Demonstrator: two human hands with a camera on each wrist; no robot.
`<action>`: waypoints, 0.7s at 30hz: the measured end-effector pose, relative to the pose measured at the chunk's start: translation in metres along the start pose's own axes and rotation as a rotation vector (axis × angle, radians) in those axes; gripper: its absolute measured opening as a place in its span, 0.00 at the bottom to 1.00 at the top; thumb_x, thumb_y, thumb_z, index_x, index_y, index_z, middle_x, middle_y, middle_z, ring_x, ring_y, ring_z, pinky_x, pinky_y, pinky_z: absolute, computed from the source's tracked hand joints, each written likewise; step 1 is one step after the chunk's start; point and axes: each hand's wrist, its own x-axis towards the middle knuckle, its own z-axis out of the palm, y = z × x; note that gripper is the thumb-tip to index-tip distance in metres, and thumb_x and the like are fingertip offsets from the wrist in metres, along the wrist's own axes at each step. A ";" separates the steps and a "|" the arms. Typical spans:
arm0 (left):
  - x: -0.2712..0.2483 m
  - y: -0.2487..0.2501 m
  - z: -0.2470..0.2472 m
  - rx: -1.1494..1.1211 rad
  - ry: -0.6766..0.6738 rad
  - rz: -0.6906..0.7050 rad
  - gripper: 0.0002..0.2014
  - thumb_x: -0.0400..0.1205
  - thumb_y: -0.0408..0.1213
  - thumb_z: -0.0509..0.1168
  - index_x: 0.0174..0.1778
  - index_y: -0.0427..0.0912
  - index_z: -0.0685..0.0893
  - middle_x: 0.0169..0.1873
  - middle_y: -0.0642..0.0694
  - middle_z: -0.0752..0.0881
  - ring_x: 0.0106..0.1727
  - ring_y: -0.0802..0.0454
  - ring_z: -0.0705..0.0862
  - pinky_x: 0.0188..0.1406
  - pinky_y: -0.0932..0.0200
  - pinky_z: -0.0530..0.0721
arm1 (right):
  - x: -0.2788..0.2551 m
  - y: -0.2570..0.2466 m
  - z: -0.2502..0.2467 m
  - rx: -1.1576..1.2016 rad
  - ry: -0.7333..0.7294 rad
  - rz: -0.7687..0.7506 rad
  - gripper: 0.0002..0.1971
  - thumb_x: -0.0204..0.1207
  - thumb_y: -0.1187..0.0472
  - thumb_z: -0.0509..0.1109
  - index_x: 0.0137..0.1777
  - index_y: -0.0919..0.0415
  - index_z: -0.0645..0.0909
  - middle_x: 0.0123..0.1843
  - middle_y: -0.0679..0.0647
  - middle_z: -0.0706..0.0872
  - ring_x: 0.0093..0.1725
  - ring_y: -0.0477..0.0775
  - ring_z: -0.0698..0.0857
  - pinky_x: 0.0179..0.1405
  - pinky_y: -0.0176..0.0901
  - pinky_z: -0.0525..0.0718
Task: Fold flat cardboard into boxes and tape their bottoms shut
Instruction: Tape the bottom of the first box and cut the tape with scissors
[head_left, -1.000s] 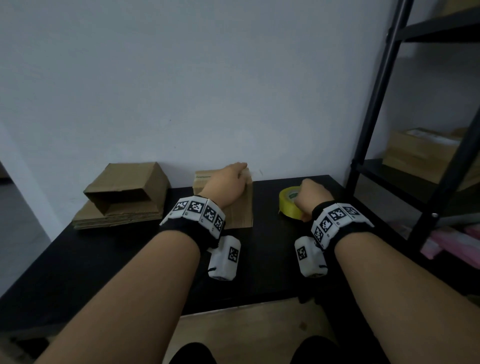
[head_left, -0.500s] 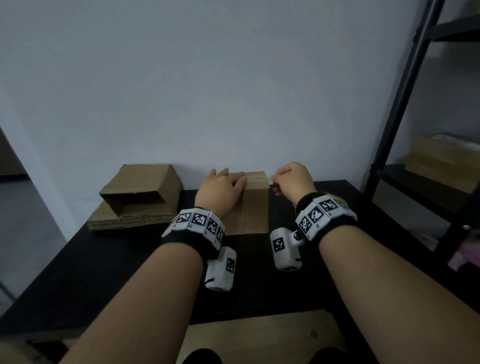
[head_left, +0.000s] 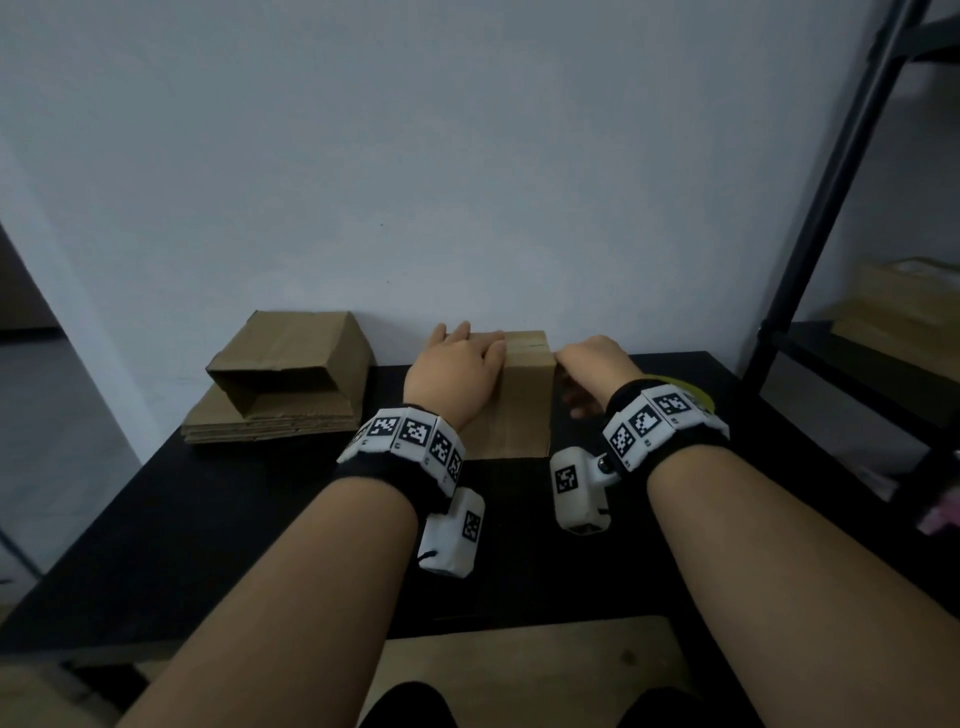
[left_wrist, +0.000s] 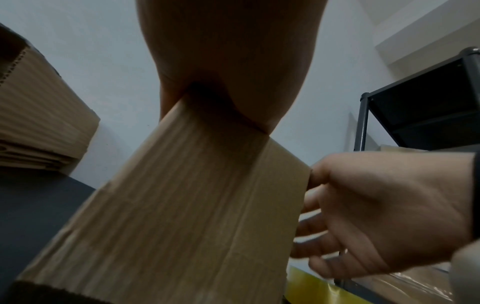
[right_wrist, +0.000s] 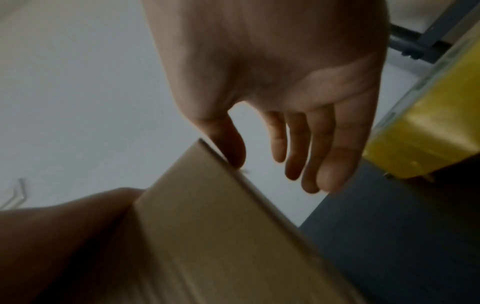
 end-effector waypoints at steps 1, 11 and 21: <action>-0.001 0.000 0.000 -0.002 0.007 0.002 0.21 0.89 0.35 0.47 0.80 0.40 0.62 0.82 0.47 0.63 0.82 0.38 0.58 0.83 0.44 0.51 | 0.000 0.004 -0.001 -0.030 -0.022 0.034 0.12 0.77 0.61 0.67 0.56 0.68 0.79 0.51 0.66 0.86 0.47 0.66 0.88 0.43 0.58 0.89; 0.001 -0.002 0.001 -0.312 0.041 -0.114 0.21 0.89 0.36 0.48 0.78 0.39 0.67 0.80 0.43 0.67 0.81 0.38 0.60 0.82 0.45 0.54 | -0.001 0.004 0.004 0.013 0.306 -0.325 0.16 0.79 0.59 0.65 0.43 0.74 0.87 0.41 0.65 0.88 0.43 0.63 0.85 0.44 0.47 0.82; -0.007 -0.015 0.001 -1.278 0.010 -0.646 0.29 0.89 0.43 0.53 0.85 0.41 0.53 0.79 0.41 0.65 0.78 0.42 0.66 0.70 0.59 0.65 | -0.002 0.006 0.008 -0.024 0.150 -0.266 0.17 0.80 0.49 0.67 0.38 0.63 0.80 0.35 0.61 0.79 0.36 0.57 0.79 0.37 0.44 0.74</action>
